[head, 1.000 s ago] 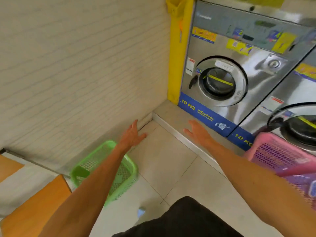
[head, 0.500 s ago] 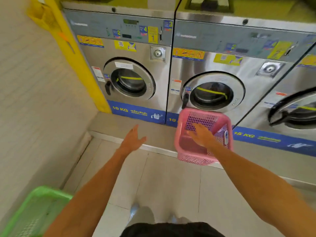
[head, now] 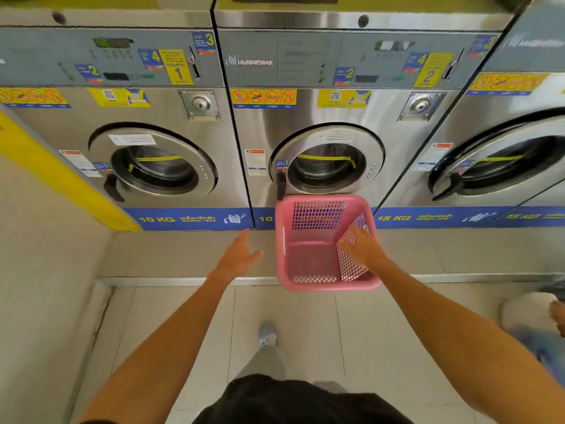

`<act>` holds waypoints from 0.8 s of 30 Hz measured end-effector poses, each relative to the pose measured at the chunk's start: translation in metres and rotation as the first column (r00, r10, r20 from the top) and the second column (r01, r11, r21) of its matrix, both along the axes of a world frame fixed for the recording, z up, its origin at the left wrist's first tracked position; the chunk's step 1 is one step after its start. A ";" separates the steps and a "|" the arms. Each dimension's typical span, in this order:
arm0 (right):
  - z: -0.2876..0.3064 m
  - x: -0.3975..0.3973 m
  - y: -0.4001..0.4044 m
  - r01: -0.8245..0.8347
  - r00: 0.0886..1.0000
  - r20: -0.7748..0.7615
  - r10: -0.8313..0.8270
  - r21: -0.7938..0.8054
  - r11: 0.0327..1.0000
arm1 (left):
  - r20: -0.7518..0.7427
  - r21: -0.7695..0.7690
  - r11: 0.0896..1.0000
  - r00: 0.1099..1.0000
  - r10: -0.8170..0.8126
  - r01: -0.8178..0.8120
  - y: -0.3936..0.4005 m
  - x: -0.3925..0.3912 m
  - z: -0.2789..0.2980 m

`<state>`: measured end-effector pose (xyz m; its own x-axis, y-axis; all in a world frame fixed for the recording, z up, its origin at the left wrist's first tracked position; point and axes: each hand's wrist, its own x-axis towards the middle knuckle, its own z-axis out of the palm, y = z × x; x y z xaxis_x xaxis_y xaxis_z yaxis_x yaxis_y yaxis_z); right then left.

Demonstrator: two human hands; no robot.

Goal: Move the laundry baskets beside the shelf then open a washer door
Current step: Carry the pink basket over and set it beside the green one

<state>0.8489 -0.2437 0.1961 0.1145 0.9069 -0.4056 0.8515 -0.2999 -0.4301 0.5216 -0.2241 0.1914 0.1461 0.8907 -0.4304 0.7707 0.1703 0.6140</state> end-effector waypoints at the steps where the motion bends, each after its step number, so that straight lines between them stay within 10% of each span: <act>1: 0.000 0.004 0.007 0.036 0.999 -0.019 -0.036 0.005 0.999 | -0.005 -0.006 1.000 1.000 -0.020 0.020 0.010 0.004 -0.002; 24: -0.156 0.128 0.105 0.262 0.965 0.044 -0.259 -0.167 0.950 | -0.033 -0.200 0.944 0.965 0.262 -0.263 0.062 0.120 -0.139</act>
<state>0.9770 -0.1392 0.0404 0.3480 0.7621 -0.5459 0.7425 -0.5796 -0.3358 0.6413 -0.1625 0.0529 -0.0843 0.7923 -0.6043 0.6856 0.4862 0.5418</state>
